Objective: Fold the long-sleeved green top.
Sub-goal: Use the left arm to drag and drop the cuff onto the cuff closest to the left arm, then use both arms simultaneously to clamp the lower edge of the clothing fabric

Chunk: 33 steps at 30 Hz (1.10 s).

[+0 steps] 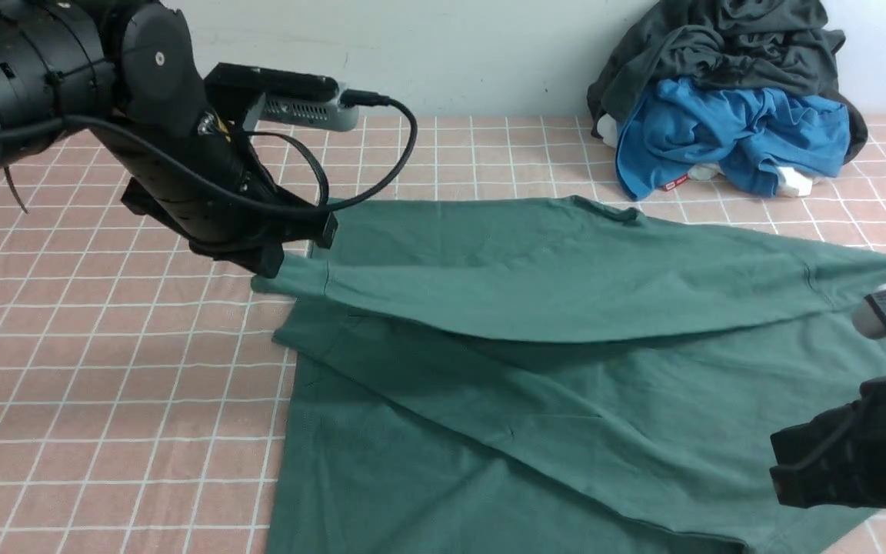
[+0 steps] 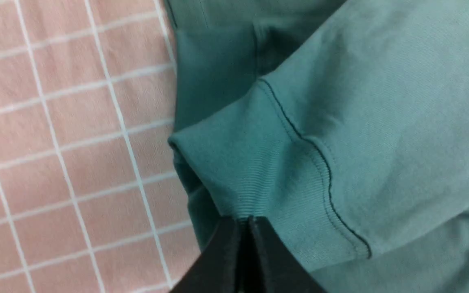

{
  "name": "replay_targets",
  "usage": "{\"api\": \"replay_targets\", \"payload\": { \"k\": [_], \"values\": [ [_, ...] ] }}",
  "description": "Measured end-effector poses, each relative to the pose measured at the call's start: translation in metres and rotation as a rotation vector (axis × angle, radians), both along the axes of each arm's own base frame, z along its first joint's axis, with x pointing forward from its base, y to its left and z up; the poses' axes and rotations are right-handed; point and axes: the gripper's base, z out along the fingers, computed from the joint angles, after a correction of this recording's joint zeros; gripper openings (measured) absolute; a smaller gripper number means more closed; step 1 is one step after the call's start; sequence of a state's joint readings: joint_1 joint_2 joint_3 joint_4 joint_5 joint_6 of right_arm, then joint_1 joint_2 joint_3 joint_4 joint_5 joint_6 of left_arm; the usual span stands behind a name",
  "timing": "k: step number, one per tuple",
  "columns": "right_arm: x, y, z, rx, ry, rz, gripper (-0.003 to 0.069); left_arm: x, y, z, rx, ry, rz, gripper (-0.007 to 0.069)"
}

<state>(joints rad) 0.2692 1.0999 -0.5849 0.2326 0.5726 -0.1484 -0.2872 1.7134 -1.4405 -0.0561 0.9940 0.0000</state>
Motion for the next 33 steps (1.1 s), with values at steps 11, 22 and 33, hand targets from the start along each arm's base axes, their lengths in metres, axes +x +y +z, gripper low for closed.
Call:
{"api": "replay_targets", "payload": {
  "k": [11, 22, 33],
  "values": [
    [0.000, 0.000, 0.000, 0.003, 0.000, -0.001, -0.0014, -0.010, 0.002, -0.057, 0.111, 0.246, -0.063, 0.0157],
    [0.000, 0.001, 0.000, 0.013, 0.004, -0.004, -0.0014, -0.128, -0.070, -0.087, 0.243, 0.174, -0.809, 0.0435],
    [-0.001, 0.001, -0.001, 0.005, 0.013, 0.015, -0.0014, -0.165, -0.076, -0.139, 0.334, 0.137, -1.219, 0.0372]
  ]
}}
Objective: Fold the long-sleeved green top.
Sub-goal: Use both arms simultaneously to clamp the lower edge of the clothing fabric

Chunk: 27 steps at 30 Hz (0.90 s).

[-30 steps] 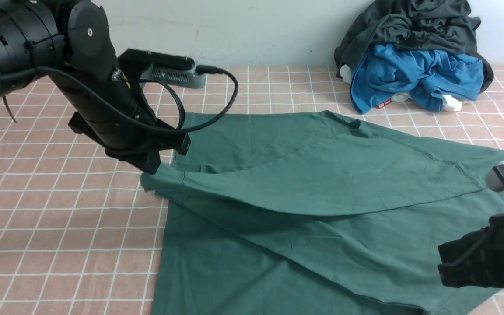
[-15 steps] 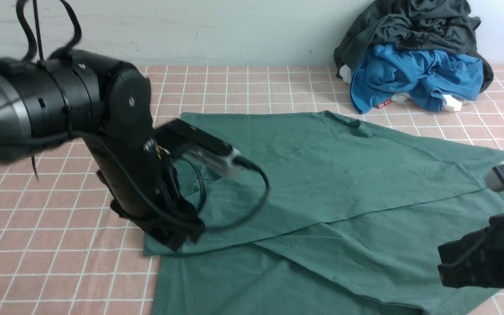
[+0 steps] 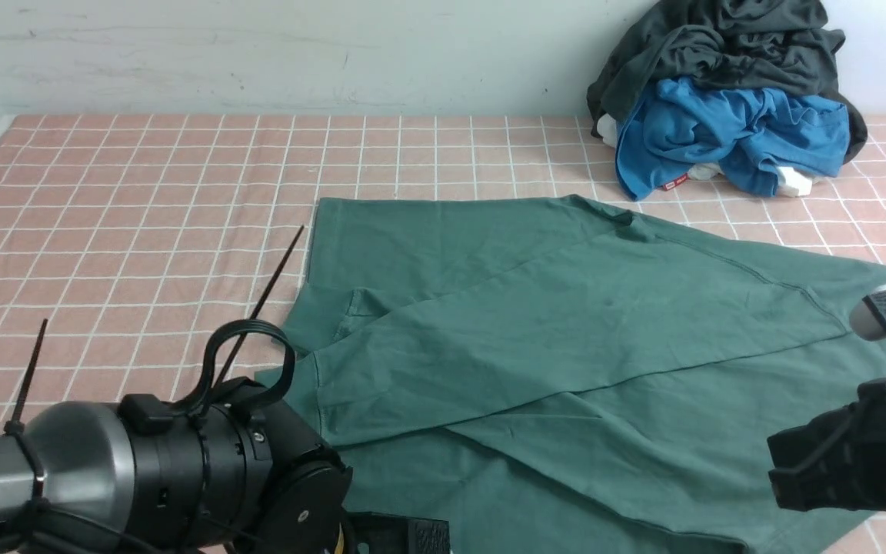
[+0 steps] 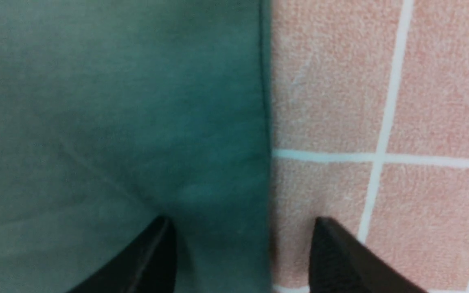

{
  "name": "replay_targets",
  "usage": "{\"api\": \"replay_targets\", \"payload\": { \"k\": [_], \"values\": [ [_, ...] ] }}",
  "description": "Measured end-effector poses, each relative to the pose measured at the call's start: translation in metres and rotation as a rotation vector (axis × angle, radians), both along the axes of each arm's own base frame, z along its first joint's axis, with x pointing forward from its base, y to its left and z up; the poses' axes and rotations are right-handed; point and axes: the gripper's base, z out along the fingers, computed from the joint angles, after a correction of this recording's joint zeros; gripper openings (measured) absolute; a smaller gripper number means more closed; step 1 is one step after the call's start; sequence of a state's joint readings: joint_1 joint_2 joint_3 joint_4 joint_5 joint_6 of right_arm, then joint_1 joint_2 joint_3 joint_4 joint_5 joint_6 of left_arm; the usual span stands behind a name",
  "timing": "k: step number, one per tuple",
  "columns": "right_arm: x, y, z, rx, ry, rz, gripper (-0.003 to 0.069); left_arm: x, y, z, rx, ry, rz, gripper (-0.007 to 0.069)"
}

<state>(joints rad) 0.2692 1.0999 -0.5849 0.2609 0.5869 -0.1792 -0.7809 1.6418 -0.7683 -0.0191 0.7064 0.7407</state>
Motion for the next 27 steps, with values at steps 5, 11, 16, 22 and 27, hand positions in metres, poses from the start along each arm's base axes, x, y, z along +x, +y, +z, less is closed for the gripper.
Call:
{"api": "replay_targets", "payload": {
  "k": [5, 11, 16, 22, 27],
  "values": [
    [-0.005, 0.000, -0.001, -0.033, 0.050, 0.052, -0.0014, 0.002, -0.002, 0.005, -0.050, -0.042, 0.078, 0.0069],
    [-0.011, 0.001, 0.022, -0.101, 0.054, 0.200, -0.0014, -0.006, 0.006, 0.041, -0.134, -0.116, 0.118, 0.0005],
    [-0.011, -0.001, 0.037, -0.214, 0.010, 0.323, -0.0009, -0.016, 0.016, 0.066, -0.166, -0.152, 0.115, -0.0001],
    [-0.007, -0.009, 0.015, -0.371, 0.104, 0.410, 0.0082, -0.024, 0.024, 0.069, -0.113, -0.104, 0.121, 0.0000],
    [0.005, -0.005, 0.008, -0.352, 0.068, 0.393, 0.0187, -0.023, 0.020, 0.065, -0.138, -0.066, 0.215, 0.0000]
  ]
}}
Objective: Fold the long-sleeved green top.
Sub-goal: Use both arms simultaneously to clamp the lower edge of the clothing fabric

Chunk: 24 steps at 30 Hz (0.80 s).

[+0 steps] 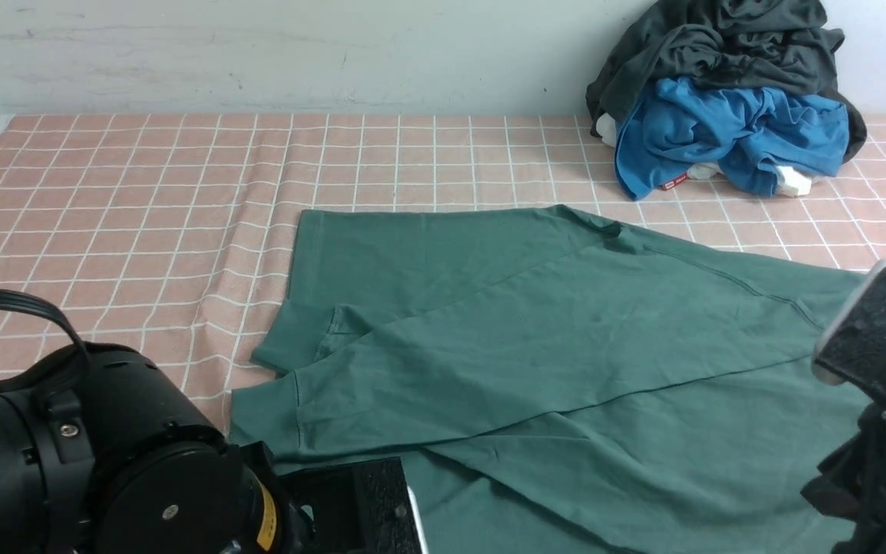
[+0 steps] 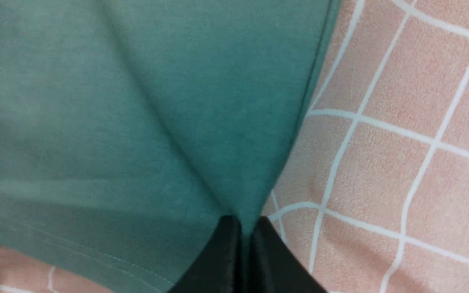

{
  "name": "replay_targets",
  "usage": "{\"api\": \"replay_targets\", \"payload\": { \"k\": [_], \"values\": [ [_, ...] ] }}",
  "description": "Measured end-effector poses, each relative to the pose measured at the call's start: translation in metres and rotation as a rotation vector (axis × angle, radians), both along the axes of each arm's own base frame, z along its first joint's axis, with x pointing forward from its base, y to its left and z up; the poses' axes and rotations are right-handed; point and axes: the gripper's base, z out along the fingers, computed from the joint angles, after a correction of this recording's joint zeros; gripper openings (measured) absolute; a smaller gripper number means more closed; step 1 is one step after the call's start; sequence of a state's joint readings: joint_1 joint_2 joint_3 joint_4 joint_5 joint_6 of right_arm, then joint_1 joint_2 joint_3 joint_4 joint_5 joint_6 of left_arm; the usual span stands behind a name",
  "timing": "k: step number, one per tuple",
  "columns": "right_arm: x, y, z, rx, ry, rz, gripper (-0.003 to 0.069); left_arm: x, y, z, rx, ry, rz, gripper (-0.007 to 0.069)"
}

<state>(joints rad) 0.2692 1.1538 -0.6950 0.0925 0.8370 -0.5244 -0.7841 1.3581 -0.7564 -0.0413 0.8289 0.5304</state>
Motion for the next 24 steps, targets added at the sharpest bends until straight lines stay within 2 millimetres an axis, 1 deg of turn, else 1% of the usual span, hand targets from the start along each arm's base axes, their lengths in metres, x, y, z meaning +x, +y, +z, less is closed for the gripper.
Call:
{"api": "replay_targets", "payload": {
  "k": [3, 6, 8, 9, 12, 13, 14, 18, 20, 23, 24],
  "values": [
    [0.003, 0.002, 0.001, 0.015, -0.030, 0.013, 0.0220, 0.001, 0.000, -0.003, 0.005, 0.015, 0.050, 0.0000],
    [-0.001, 0.000, -0.003, -0.046, 0.002, 0.094, 0.0241, 0.001, 0.003, -0.002, 0.020, 0.013, 0.118, 0.0000],
    [-0.007, -0.004, -0.012, -0.108, 0.044, 0.149, 0.0259, 0.002, 0.008, 0.002, 0.044, -0.015, 0.167, 0.0000],
    [-0.008, -0.004, -0.013, -0.110, 0.048, 0.151, 0.0259, 0.002, 0.008, 0.003, 0.044, -0.021, 0.171, 0.0000],
    [-0.018, -0.011, -0.037, -0.169, 0.062, 0.185, 0.0295, 0.003, 0.017, 0.014, 0.057, -0.103, 0.211, 0.0000],
    [-0.020, -0.011, -0.040, -0.170, 0.067, 0.186, 0.0299, 0.003, 0.018, 0.015, 0.055, -0.106, 0.216, 0.0000],
    [-0.023, -0.014, -0.050, -0.189, 0.040, 0.200, 0.0314, 0.002, 0.021, 0.021, 0.043, -0.138, 0.226, 0.0000],
    [-0.024, -0.017, -0.064, -0.228, -0.014, 0.235, 0.0323, -0.001, 0.025, 0.031, 0.007, -0.173, 0.240, 0.0000],
    [-0.023, -0.017, -0.067, -0.245, -0.016, 0.246, 0.0323, -0.002, 0.026, 0.033, 0.000, -0.182, 0.240, 0.0000],
    [-0.015, -0.018, -0.081, -0.306, 0.016, 0.288, 0.0323, -0.004, 0.029, 0.039, -0.019, -0.202, 0.241, 0.0000],
    [-0.014, -0.018, -0.082, -0.310, 0.012, 0.294, 0.0323, -0.004, 0.029, 0.039, -0.019, -0.202, 0.241, 0.0000]
  ]
}}
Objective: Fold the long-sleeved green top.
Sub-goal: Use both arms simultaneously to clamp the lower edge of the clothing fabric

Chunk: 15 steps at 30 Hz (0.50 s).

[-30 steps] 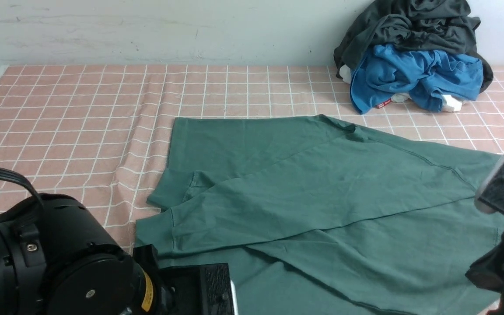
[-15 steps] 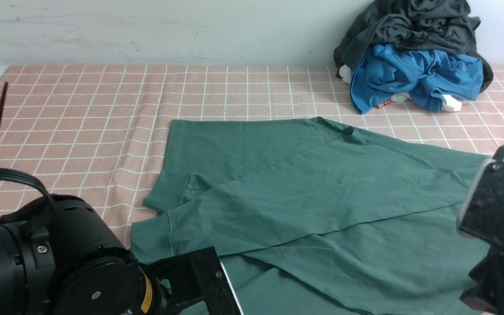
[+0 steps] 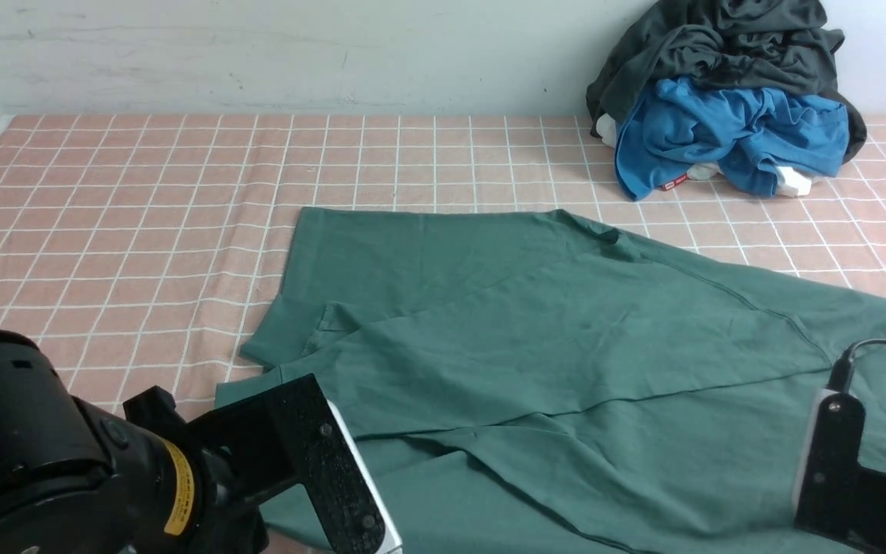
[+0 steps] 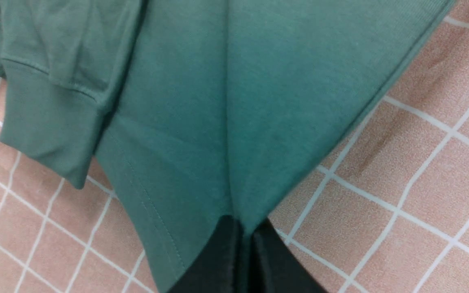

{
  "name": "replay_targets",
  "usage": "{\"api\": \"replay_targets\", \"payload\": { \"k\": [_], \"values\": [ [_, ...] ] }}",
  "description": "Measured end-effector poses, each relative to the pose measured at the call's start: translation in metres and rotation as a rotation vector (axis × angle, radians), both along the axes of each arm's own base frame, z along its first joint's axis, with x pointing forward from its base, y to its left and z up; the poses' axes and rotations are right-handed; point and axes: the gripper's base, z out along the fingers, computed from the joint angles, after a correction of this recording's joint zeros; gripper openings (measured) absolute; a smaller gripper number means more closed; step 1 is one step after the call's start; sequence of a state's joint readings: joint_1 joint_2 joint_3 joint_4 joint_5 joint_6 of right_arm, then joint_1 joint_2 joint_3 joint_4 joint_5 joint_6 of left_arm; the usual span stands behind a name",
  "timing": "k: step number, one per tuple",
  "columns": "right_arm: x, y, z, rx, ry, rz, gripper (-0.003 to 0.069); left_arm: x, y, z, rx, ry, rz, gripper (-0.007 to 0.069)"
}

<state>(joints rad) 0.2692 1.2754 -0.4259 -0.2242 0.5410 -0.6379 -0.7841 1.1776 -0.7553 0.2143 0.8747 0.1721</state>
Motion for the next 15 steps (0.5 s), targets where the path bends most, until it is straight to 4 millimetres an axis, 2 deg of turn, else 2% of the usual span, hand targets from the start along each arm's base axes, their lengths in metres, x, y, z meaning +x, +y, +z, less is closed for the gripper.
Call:
{"api": "replay_targets", "payload": {
  "k": [3, 8, 10, 13, 15],
  "values": [
    [0.009, 0.002, -0.016, -0.014, 0.025, 0.019, 0.0321, -0.001, 0.002, 0.003, -0.011, -0.012, 0.000, 0.0000],
    [0.019, 0.006, -0.019, 0.004, 0.013, -0.006, 0.0249, -0.002, 0.003, 0.005, -0.022, -0.018, 0.007, 0.0000],
    [0.020, 0.006, -0.016, 0.012, 0.029, -0.052, 0.0150, -0.004, 0.004, 0.007, -0.029, -0.021, 0.016, 0.0000],
    [0.024, 0.005, -0.006, 0.008, 0.035, -0.100, 0.0039, -0.005, 0.005, 0.008, -0.039, -0.023, 0.032, 0.0000],
    [0.027, 0.005, 0.008, 0.009, 0.020, -0.133, 0.0010, -0.006, 0.006, 0.009, -0.040, -0.019, 0.042, 0.0000]
  ]
}}
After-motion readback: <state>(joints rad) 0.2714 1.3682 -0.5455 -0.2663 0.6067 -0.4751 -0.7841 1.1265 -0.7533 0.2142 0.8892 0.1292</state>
